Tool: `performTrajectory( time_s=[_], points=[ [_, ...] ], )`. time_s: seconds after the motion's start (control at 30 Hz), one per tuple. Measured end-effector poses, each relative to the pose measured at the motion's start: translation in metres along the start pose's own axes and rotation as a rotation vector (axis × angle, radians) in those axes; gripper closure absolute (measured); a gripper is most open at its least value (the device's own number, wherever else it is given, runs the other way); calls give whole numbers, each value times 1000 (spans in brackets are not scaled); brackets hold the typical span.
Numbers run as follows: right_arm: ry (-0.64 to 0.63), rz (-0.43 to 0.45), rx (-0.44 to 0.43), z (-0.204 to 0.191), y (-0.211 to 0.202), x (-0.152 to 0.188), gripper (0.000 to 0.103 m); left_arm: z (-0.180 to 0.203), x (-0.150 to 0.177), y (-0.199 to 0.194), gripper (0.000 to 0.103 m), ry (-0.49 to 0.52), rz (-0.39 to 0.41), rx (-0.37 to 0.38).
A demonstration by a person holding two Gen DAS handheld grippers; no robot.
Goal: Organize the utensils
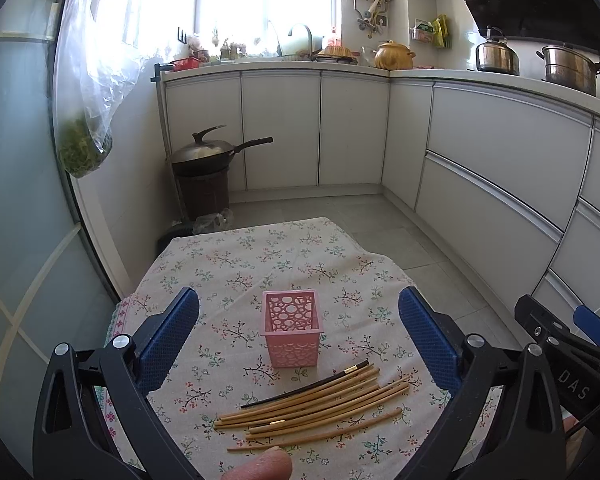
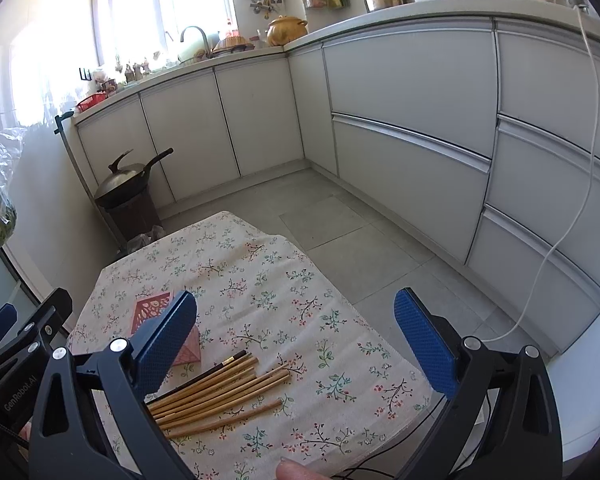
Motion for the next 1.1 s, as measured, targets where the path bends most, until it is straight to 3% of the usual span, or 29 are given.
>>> performTrajectory(
  time_s=[1.1],
  points=[
    [1, -3, 1, 1, 1, 1, 7, 0, 2, 1, 7, 2, -1, -4]
  ],
)
Point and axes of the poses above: each gripper's, at about its wrist camera, not at the fingertips, and y roughly the way its jaws point, z to its right, x to its underside, the point moved 10 cm from there along y, roughly the way its jaws point, and after that the axes turned 7 degrees about x, right-handed, at the moved point
